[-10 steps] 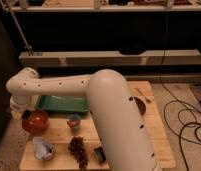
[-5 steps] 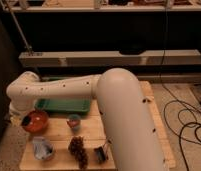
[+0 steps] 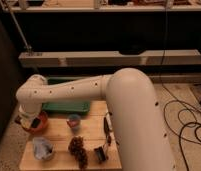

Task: Wipe red bowl with eraser

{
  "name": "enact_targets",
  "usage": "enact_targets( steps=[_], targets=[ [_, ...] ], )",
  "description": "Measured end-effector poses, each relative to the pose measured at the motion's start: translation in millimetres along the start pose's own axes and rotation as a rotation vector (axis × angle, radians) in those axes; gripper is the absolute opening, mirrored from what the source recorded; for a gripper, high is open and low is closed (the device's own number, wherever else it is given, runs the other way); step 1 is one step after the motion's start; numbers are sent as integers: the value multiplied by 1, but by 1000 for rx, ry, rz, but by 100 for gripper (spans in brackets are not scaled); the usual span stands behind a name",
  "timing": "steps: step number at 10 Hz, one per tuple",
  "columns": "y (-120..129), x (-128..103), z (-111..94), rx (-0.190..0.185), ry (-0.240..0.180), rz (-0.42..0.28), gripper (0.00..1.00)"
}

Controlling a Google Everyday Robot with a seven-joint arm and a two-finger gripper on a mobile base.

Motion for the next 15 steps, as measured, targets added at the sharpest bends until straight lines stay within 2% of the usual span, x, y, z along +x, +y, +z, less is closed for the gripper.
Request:
enact_targets(
  steps=[3, 7, 8, 9, 11, 13, 15],
  targets=[
    [23, -11, 6, -32, -18, 45, 0],
    [59, -14, 21, -85, -50, 88, 0],
    [63, -16, 24, -87, -49, 98, 0],
    [68, -15, 28, -84, -33, 109, 0],
    [65, -1, 34, -78, -4, 78, 0],
    [50, 20, 38, -52, 29, 20, 0],
    [37, 28, 37, -22, 43, -12, 0]
  ],
)
